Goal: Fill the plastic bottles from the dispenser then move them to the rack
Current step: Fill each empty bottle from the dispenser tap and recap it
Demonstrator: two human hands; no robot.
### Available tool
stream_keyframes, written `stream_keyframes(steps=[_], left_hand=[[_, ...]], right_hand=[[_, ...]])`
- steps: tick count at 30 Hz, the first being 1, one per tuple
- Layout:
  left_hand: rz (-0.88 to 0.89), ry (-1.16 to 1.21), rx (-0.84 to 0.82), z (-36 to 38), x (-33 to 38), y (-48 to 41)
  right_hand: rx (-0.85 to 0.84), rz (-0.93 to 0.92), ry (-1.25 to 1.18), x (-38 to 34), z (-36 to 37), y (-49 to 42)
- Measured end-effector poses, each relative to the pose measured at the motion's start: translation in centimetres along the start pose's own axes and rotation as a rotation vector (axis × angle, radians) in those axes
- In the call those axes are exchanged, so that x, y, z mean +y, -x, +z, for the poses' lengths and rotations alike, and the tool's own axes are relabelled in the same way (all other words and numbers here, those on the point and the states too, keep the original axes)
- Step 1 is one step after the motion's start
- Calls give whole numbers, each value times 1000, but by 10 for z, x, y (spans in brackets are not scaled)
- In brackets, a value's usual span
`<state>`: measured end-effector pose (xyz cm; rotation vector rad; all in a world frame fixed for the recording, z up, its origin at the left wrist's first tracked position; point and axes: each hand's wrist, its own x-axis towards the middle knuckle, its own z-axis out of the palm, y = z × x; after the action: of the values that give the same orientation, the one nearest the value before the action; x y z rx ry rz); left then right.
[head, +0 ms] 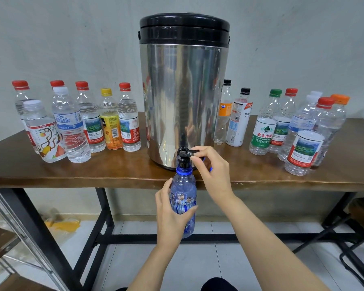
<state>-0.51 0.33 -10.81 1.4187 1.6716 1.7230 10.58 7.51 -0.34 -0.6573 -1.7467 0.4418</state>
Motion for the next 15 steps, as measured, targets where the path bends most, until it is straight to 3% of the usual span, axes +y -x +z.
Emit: stream_keyframes(steps=[9,15], left_hand=[[5,-2,-9,0,0,0],[9,12,-21,-2,0,0]], right_hand=[[-16,-4,35,-4,-3,0],[-133,-26,120,-8,-15,-8]])
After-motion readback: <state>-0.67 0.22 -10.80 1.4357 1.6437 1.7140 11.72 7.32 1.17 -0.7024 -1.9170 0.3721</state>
